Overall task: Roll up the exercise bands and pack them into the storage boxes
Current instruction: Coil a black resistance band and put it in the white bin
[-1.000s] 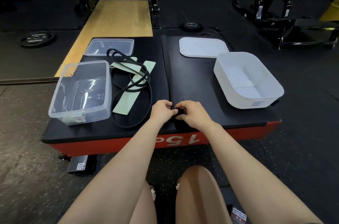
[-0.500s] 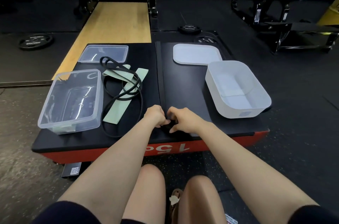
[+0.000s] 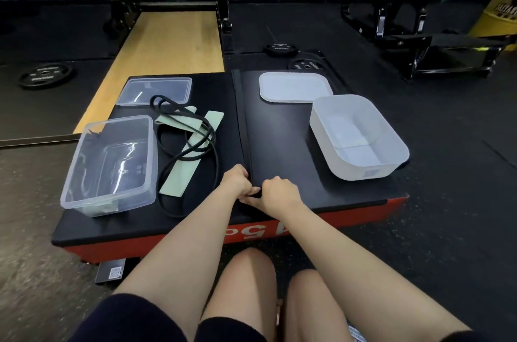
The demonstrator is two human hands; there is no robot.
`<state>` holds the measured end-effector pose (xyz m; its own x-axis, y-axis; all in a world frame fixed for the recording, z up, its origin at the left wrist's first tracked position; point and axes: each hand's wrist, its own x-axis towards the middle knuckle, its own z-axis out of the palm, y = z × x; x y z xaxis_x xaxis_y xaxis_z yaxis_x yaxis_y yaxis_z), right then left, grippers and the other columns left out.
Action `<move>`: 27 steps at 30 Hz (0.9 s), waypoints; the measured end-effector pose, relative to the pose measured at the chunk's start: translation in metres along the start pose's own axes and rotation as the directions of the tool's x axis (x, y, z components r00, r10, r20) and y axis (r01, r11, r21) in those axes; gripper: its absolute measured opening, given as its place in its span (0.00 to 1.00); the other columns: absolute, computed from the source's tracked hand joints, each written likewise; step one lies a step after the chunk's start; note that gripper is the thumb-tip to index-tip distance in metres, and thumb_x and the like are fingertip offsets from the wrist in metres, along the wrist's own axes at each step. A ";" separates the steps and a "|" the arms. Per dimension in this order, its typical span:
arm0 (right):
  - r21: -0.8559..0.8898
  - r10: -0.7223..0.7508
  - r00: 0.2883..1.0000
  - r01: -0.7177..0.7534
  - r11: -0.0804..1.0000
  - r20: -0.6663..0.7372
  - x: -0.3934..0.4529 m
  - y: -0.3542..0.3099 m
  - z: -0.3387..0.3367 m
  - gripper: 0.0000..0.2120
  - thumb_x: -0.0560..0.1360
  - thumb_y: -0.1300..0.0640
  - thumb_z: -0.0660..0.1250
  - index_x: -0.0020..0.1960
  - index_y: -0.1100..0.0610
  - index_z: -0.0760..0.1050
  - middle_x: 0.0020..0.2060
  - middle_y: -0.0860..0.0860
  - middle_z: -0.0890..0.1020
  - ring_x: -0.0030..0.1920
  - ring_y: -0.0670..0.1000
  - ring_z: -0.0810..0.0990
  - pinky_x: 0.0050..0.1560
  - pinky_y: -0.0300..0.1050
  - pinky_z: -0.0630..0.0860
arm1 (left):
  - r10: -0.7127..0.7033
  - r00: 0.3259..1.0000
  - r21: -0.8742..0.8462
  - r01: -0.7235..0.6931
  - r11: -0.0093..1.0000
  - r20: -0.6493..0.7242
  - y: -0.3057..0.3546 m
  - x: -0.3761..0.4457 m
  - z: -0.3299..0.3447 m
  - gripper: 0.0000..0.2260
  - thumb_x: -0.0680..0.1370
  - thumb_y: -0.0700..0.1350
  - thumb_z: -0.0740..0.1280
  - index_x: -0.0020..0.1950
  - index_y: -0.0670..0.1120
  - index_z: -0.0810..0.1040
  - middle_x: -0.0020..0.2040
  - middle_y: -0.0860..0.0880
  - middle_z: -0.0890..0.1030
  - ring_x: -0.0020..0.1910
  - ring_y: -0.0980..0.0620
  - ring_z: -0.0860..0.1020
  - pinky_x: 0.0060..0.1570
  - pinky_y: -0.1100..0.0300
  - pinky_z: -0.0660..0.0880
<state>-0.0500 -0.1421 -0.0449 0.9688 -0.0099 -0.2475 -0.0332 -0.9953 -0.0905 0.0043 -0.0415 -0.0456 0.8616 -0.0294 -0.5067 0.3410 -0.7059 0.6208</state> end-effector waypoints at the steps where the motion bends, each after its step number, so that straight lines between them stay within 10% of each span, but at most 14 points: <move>1: -0.010 0.003 1.000 -0.003 1.000 -0.013 0.000 -0.002 0.001 0.28 0.74 0.34 0.59 0.51 0.59 0.77 0.47 0.54 0.80 0.48 0.55 0.80 0.39 0.45 0.72 | 0.004 1.000 -0.009 -0.004 1.000 0.000 -0.002 -0.001 0.000 0.21 0.72 0.41 0.73 0.61 0.43 0.70 0.60 0.43 0.74 0.52 0.45 0.78 0.50 0.61 0.74; 11: 0.081 -0.107 0.991 0.100 0.992 0.085 0.013 0.006 -0.002 0.18 0.76 0.46 0.63 0.56 0.60 0.73 0.53 0.57 0.78 0.52 0.58 0.77 0.46 0.48 0.72 | 0.151 0.988 0.029 -0.152 0.988 0.016 -0.013 0.001 0.003 0.21 0.71 0.45 0.74 0.61 0.41 0.74 0.60 0.45 0.76 0.59 0.47 0.75 0.56 0.60 0.70; 27: -0.129 -0.336 0.873 0.401 0.907 0.353 0.030 0.011 -0.029 0.20 0.76 0.50 0.65 0.64 0.58 0.68 0.58 0.56 0.74 0.57 0.57 0.75 0.54 0.50 0.73 | 0.141 0.990 0.041 -0.142 0.989 0.024 -0.017 0.005 0.001 0.09 0.71 0.46 0.73 0.44 0.47 0.74 0.44 0.50 0.76 0.43 0.52 0.74 0.43 0.62 0.70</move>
<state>-0.0139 -0.1560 -0.0252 0.7706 0.3598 -0.5260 0.3901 -0.9190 -0.0570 0.0027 -0.0304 -0.0589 0.8920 -0.1456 -0.4280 0.1994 -0.7229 0.6615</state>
